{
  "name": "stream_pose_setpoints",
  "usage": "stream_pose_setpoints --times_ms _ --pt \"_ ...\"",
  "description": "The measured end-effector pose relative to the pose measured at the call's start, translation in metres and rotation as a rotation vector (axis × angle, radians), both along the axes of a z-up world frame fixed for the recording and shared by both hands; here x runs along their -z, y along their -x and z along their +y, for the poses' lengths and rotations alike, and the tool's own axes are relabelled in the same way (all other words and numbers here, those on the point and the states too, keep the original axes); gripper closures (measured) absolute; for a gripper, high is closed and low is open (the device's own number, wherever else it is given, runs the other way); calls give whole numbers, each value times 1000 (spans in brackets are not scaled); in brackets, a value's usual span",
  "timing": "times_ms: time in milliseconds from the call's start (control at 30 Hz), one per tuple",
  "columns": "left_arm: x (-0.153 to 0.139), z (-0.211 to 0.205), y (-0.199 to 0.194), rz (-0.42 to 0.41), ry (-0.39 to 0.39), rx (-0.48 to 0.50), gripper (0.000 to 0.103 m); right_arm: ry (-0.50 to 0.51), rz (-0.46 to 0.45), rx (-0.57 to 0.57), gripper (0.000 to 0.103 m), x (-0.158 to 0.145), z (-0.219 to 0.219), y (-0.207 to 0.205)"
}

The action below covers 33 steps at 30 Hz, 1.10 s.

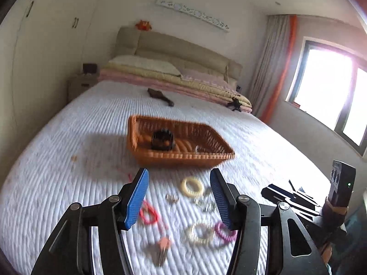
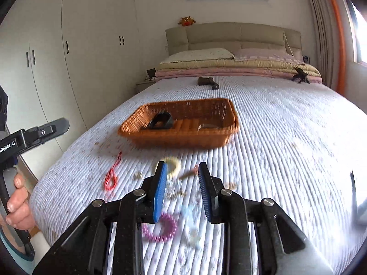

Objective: Organize jewelry
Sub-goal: 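Grasp the pink star hair clip with the left tool while the right grasps the purple coil tie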

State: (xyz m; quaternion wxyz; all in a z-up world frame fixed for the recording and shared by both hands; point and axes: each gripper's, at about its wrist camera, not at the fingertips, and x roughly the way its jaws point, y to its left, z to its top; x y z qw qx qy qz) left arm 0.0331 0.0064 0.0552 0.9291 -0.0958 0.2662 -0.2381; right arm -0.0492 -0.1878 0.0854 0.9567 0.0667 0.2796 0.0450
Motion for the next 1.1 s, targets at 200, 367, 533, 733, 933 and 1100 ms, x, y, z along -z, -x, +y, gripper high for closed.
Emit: stream_pose_setpoints --times_ms 200,367,533,733,933,1100 --pt "53 8 17 85 -45 -24 46 -57 52 -12 72 31 0 28" --pt "92 3 11 185 -88 -9 46 -120 134 -55 72 54 6 26" --pt "119 4 0 253 -50 19 46 -106 214 -41 72 68 9 7" --pt "118 -2 -1 233 -90 19 48 -63 270 -13 72 78 13 -17" --pt "116 -12 -3 220 -124 7 48 -53 268 -14 72 82 19 -26" --pt "115 -23 -2 194 -188 -2 54 -26 238 -6 72 87 21 -26"
